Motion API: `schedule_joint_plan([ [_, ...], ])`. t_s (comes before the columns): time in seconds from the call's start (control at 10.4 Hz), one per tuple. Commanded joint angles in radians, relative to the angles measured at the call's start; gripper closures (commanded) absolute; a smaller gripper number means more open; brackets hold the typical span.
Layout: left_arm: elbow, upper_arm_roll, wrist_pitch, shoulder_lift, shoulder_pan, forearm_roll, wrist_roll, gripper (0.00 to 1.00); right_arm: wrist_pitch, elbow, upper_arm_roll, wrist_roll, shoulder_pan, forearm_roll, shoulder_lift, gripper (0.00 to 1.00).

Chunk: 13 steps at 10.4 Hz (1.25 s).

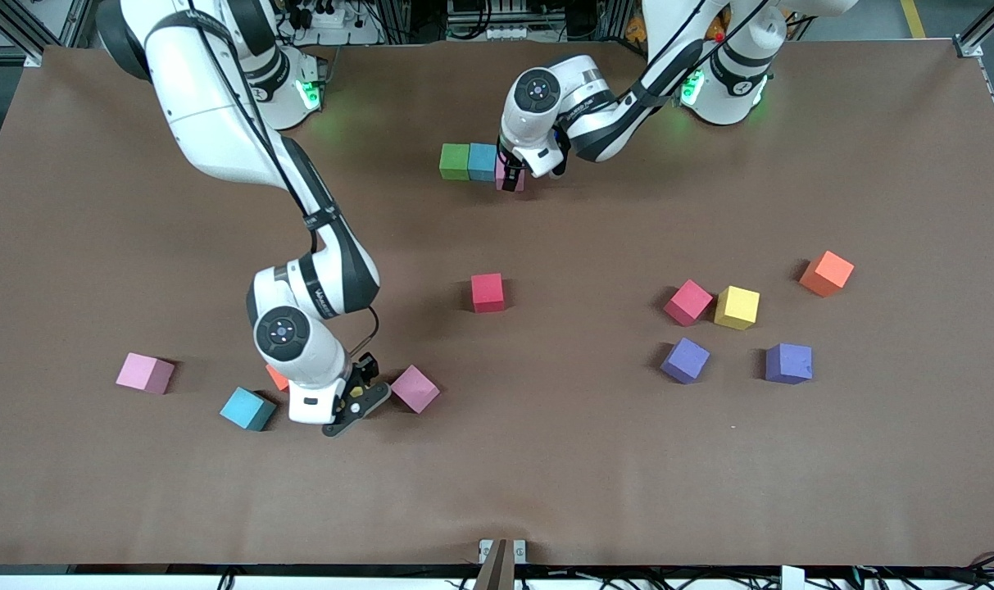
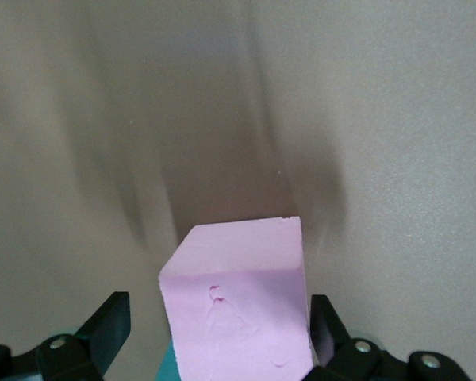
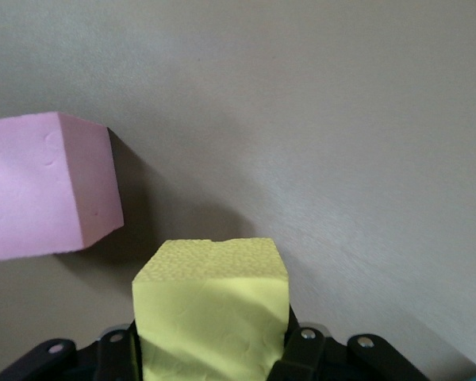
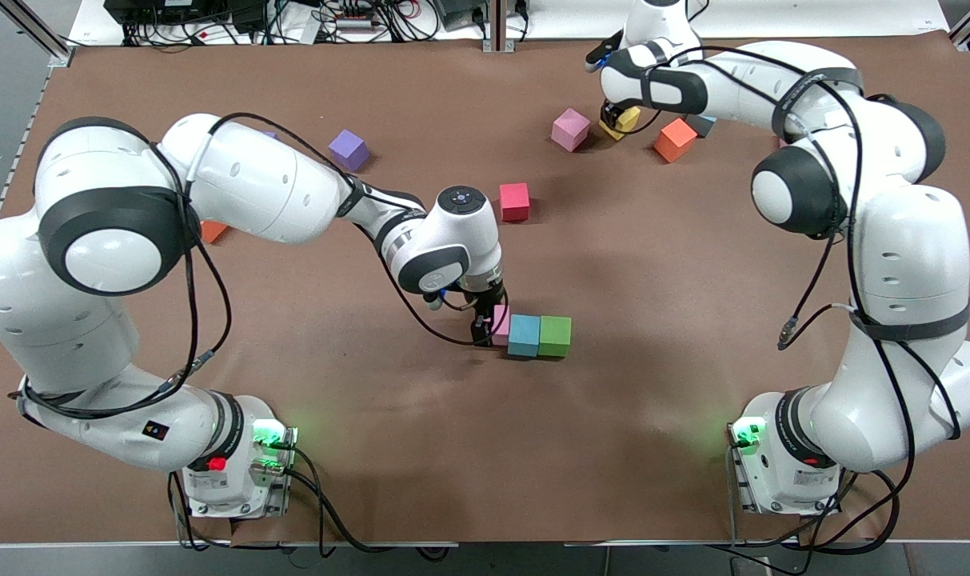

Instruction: Form number 2 with 11 blocks

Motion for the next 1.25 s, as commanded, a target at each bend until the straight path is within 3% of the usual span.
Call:
schedule_joint_plan([
  [0.0,0.049,-0.001,-0.075,-0.013,0.006,0.025,-0.005,0.00,0.016,-0.141,0.007,0.011,-0.013,0.005,-0.130,0.52],
  [0.48,0.173,-0.005,-0.269,-0.109,0.069,0.028,0.076,0.00,0.013,-0.240,0.007,0.080,-0.013,0.010,-0.232,0.52],
  [0.77,0.265,-0.008,-0.307,-0.129,0.170,0.076,0.205,0.00,0.013,-0.346,0.007,0.396,0.059,0.010,-0.343,0.52],
  [1.15,0.368,0.028,-0.307,-0.077,0.229,0.079,0.666,0.00,0.013,-0.489,0.007,0.782,0.189,0.017,-0.463,0.52],
])
